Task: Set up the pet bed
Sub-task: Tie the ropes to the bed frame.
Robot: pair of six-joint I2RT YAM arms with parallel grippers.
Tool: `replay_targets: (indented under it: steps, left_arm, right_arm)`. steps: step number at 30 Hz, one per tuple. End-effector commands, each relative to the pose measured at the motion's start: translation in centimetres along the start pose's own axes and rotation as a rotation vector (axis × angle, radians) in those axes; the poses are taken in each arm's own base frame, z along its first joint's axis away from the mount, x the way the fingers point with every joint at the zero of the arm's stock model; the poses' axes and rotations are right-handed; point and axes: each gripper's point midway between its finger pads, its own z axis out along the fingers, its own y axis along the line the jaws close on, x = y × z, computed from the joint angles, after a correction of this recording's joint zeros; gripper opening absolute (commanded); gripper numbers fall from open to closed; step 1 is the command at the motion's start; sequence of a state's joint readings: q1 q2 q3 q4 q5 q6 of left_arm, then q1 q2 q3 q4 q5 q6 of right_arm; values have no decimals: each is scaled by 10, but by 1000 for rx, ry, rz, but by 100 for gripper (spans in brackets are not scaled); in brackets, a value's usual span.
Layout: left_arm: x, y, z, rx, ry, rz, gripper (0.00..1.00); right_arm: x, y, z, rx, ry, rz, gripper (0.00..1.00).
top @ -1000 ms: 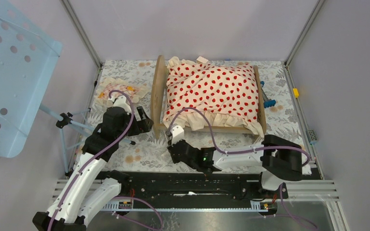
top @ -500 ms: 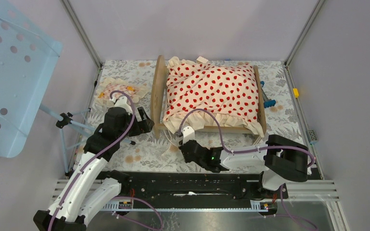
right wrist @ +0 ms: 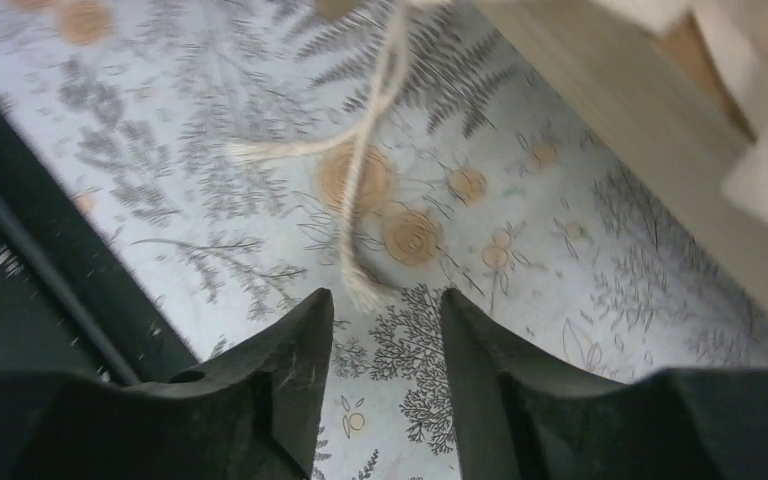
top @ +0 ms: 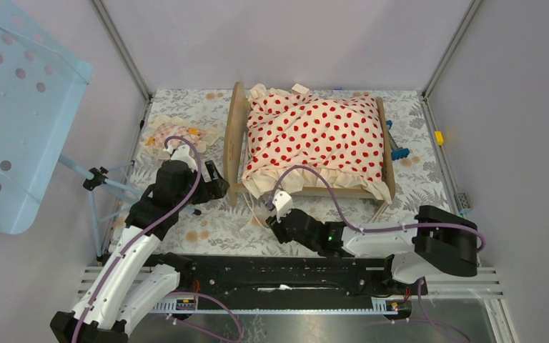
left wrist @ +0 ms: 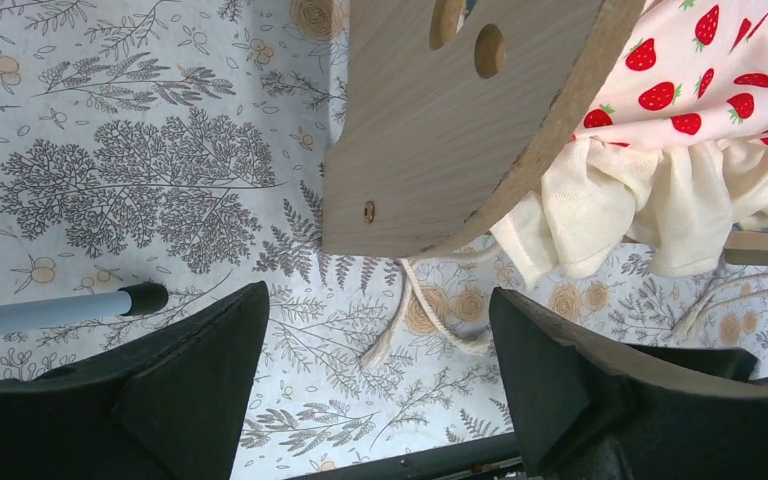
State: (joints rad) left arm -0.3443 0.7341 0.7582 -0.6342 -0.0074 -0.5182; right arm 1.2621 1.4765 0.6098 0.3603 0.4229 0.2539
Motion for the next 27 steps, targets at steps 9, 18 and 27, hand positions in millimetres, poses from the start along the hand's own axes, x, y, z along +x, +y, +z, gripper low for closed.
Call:
replay_targets:
  steps: [9,18,27]
  left_arm:
    - [4,-20,5,119,-26,-156,87]
    - [-23,3,-29,-6,-203,-302,87]
    - [-56,27,-97,-81,-443,-393,87]
  right_arm:
    - [-26,68,-22,-583,-153,-859,64]
    - [1,87,4,-901,67,-1148,64]
    - [-5,86,38,-1074,328,-1215,60]
